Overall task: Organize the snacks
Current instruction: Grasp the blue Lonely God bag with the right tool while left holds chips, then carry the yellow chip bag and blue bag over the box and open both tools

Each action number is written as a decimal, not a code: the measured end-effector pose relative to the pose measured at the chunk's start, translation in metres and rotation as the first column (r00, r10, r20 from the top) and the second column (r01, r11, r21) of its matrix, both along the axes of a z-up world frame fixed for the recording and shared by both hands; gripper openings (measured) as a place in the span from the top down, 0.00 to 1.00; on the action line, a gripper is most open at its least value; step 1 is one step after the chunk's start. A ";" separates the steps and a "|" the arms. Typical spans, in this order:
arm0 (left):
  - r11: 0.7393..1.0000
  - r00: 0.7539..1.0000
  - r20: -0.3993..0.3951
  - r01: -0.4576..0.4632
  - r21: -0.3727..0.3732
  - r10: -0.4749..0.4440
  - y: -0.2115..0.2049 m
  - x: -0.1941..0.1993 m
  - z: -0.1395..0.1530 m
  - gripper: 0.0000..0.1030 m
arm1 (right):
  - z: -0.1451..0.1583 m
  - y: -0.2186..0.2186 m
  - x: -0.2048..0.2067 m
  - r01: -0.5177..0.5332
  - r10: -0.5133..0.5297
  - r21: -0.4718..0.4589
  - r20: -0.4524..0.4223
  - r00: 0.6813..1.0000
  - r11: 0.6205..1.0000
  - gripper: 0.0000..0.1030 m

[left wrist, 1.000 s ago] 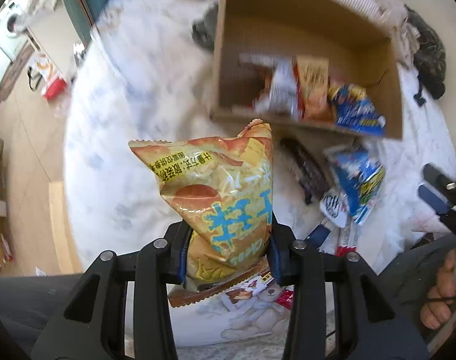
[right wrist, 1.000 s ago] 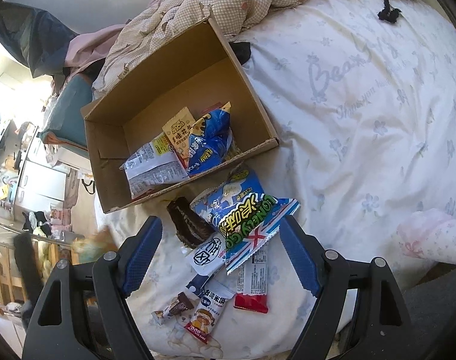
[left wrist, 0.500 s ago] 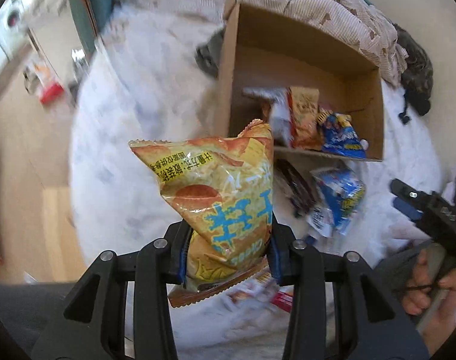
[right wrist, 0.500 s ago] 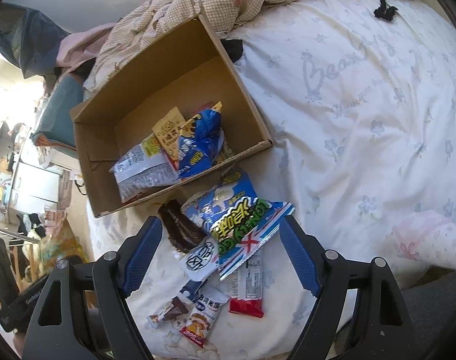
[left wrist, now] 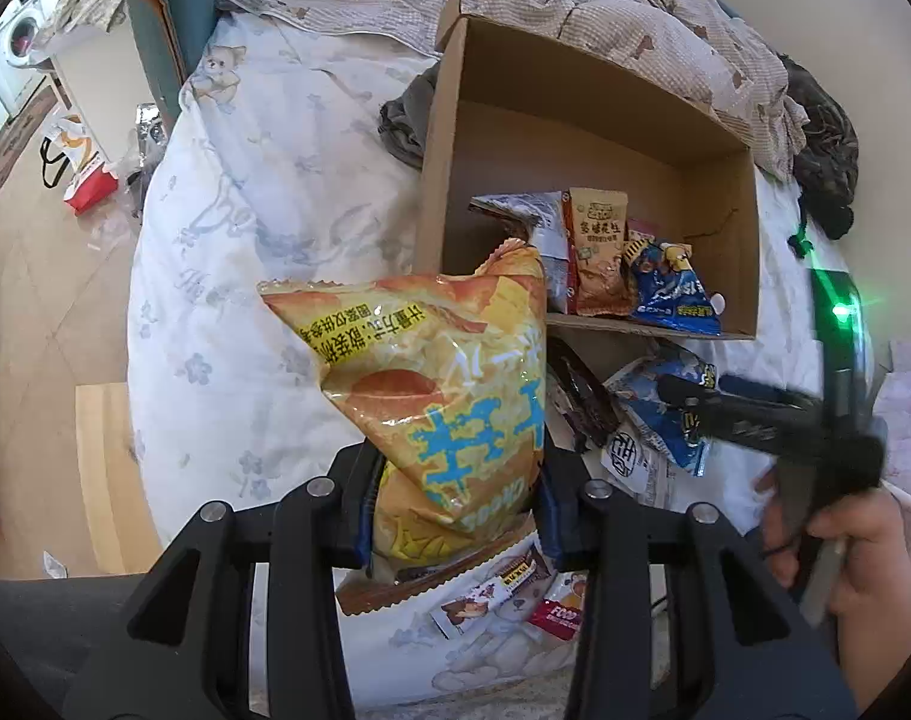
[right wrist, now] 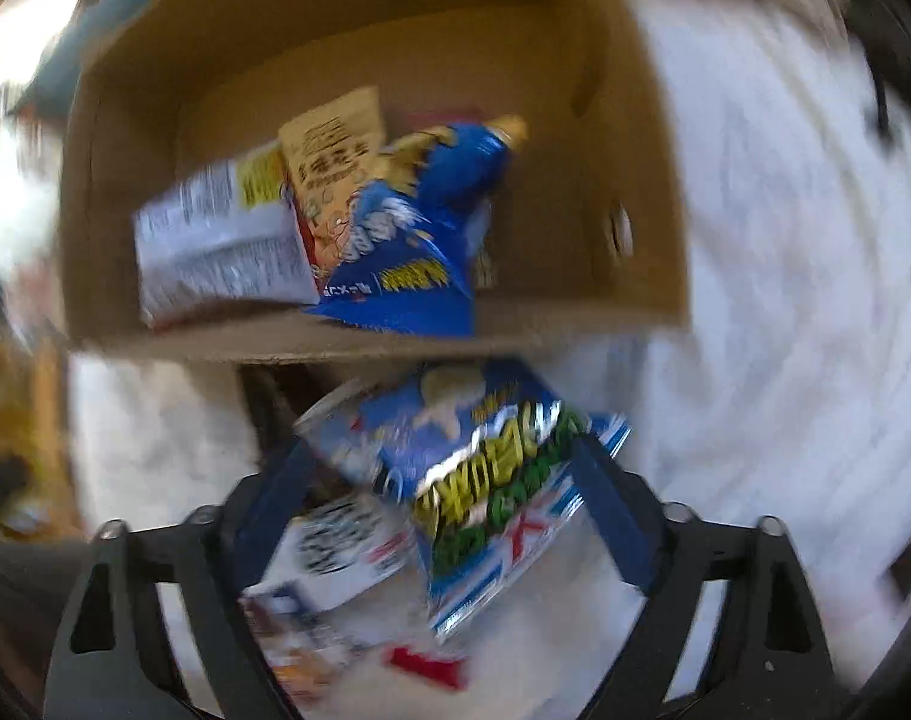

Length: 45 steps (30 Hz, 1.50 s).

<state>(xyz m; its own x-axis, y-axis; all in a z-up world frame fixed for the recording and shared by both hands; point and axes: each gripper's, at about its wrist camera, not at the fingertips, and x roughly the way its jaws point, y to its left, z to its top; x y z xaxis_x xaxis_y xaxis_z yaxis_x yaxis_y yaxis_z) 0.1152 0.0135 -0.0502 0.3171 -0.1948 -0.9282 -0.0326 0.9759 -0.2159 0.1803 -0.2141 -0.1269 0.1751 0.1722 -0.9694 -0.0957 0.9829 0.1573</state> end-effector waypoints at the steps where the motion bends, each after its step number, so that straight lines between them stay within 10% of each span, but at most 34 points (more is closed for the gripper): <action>1: 1.000 1.000 -0.002 0.003 -0.002 -0.003 -0.001 0.000 0.000 0.65 | -0.002 0.006 0.001 -0.039 0.039 -0.046 0.011 0.999 0.998 0.06; 8: 1.000 1.000 -0.008 -0.001 0.008 0.001 0.000 0.000 -0.003 0.65 | -0.024 0.022 0.001 -0.120 0.116 -0.109 -0.044 0.992 0.987 0.08; 10: 1.000 1.000 -0.010 -0.007 0.013 0.007 0.002 0.000 -0.004 0.65 | -0.024 0.023 -0.003 -0.134 0.129 -0.102 -0.050 0.990 0.986 0.31; 15: 0.999 1.000 -0.011 -0.014 0.031 0.015 0.004 -0.002 -0.006 0.65 | -0.008 0.016 -0.018 -0.113 0.112 -0.029 -0.037 0.993 0.993 0.51; 31: 0.990 0.999 0.004 -0.036 0.134 0.036 0.009 -0.005 -0.013 0.65 | 0.060 -0.001 -0.069 -0.125 0.105 0.240 0.096 0.990 0.963 0.64; 38: 0.982 0.999 0.031 -0.049 0.184 0.044 0.010 -0.006 -0.014 0.65 | 0.076 0.000 -0.083 -0.139 0.096 0.347 0.139 0.986 0.928 0.88; 45: 0.975 0.999 0.034 -0.044 0.219 0.038 0.007 -0.006 -0.017 0.65 | 0.051 0.018 -0.079 -0.150 0.134 0.258 0.081 0.988 0.954 0.97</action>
